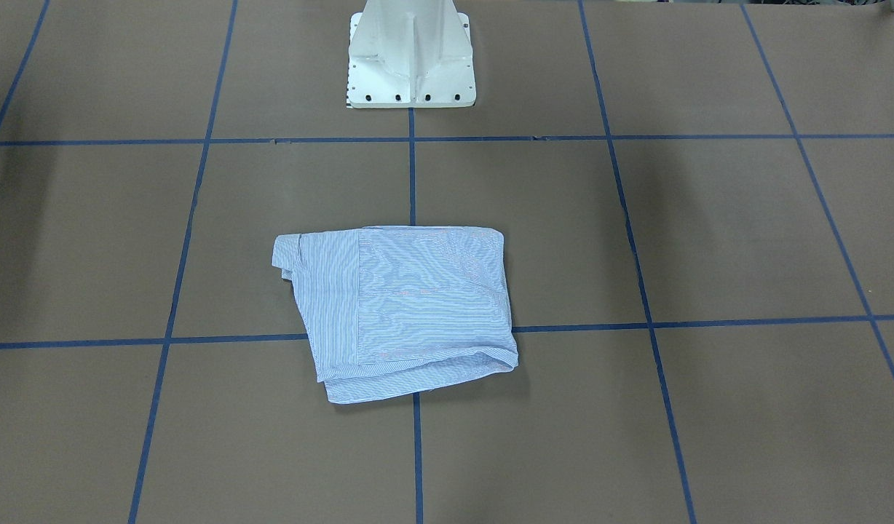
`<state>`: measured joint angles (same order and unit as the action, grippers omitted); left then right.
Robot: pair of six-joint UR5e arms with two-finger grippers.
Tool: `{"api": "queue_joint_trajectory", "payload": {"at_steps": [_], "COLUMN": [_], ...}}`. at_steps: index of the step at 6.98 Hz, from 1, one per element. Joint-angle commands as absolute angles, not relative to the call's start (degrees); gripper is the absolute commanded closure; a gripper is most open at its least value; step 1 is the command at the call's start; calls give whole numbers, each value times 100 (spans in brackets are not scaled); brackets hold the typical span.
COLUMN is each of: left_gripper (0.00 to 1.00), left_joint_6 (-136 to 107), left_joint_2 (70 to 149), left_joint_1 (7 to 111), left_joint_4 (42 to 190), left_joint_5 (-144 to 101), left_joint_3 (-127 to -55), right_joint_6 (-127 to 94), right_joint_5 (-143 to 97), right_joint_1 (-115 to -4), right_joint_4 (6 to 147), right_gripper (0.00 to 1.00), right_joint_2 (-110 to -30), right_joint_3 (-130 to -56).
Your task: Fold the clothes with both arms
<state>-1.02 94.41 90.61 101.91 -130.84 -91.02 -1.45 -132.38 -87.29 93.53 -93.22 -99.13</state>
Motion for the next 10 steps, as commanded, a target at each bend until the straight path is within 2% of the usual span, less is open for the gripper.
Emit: {"api": "queue_joint_trajectory", "payload": {"at_steps": [1,3,4,10], "left_gripper": [0,0,0,0], "left_joint_6": [-193,-202,-176,-176], "left_joint_2": [9422,9221,8558,8648], "left_joint_1": [9053,9096,9062,9035], "left_joint_4": [10143,10142,10203,10204], "left_joint_5": [-12841,-12945,-12920,-13216], "left_joint_3": [-9245,-9490,-10058,-9738], "right_joint_6": [-158,-158,-167,-167], "right_joint_5": [-13341,-13290,-13298,-13447], "right_joint_1": [-8578,-8552,-8552,-8561], "right_joint_4": [9378,9334,9334,9334], "right_gripper": [0,0,0,0], "right_joint_2": [-8854,-8807,-8841,-8842], "right_joint_3": [-9294,-9168,-9150,-9123]}}
